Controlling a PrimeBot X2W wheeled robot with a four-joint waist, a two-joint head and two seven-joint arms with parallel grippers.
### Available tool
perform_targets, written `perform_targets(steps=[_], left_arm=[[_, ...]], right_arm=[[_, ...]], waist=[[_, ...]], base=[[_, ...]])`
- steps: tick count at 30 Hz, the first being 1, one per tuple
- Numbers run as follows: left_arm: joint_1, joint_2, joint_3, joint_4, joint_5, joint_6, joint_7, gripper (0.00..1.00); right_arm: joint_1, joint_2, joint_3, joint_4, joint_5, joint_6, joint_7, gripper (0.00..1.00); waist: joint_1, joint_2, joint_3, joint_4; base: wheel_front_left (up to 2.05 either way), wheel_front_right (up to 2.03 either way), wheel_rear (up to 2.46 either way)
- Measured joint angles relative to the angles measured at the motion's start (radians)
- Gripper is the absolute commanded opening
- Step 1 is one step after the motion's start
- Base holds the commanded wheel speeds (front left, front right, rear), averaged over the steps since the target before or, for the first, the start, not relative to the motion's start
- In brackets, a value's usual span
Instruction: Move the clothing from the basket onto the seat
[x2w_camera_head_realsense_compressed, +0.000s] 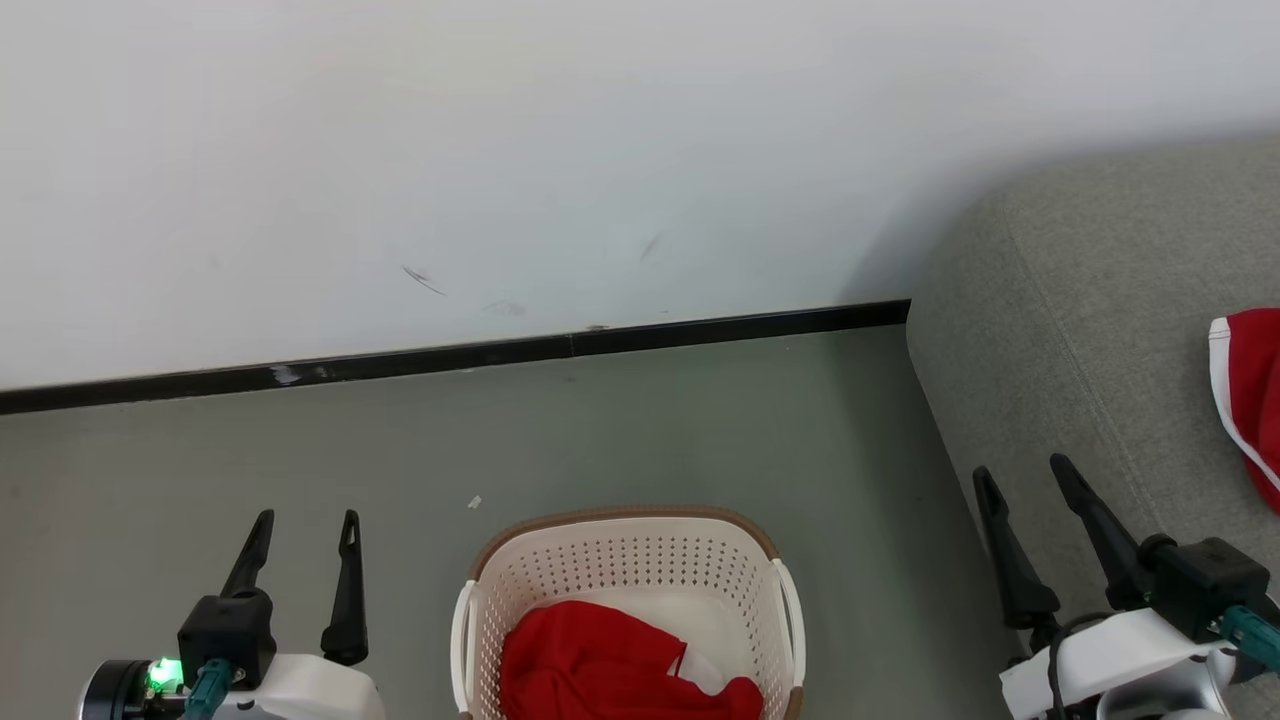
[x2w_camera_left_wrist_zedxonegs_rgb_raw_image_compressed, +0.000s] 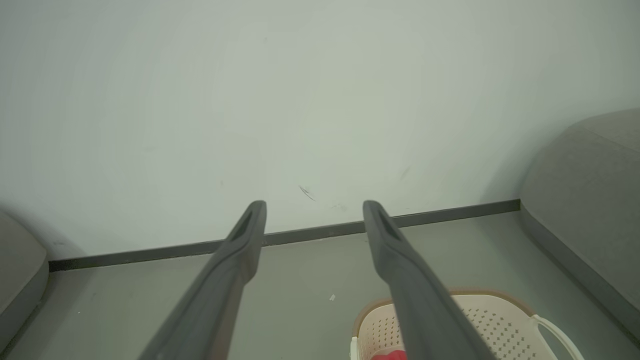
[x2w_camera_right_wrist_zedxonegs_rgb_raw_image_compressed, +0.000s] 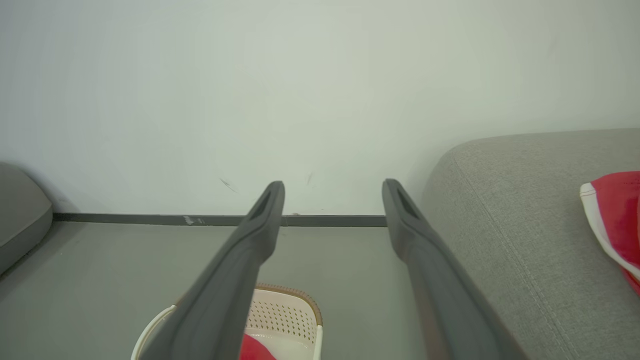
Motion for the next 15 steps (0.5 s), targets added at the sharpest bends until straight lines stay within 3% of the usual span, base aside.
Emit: perform_targets(steps=[8, 15], left_arm=[[-0.009, 0.008, 0.004, -0.003, 0.0, 0.0, 0.0, 1.0], [-0.033, 0.028, -0.026, 0.001, 0.019, -0.026, 0.012, 1.0]], right_arm=[[-0.001, 0.0, 0.002, -0.017, 0.0, 0.0, 0.005, 1.0], [-0.004, 0.0, 0.0, -0.033, 0.0, 0.0, 0.005, 1.0]], waist=[[0.0, 0.0, 0.023, 0.006], [0.0, 0.0001, 0.05, 0.004]], base=[[0.0, 0.0, 0.0], [0.0, 0.0, 0.0]])
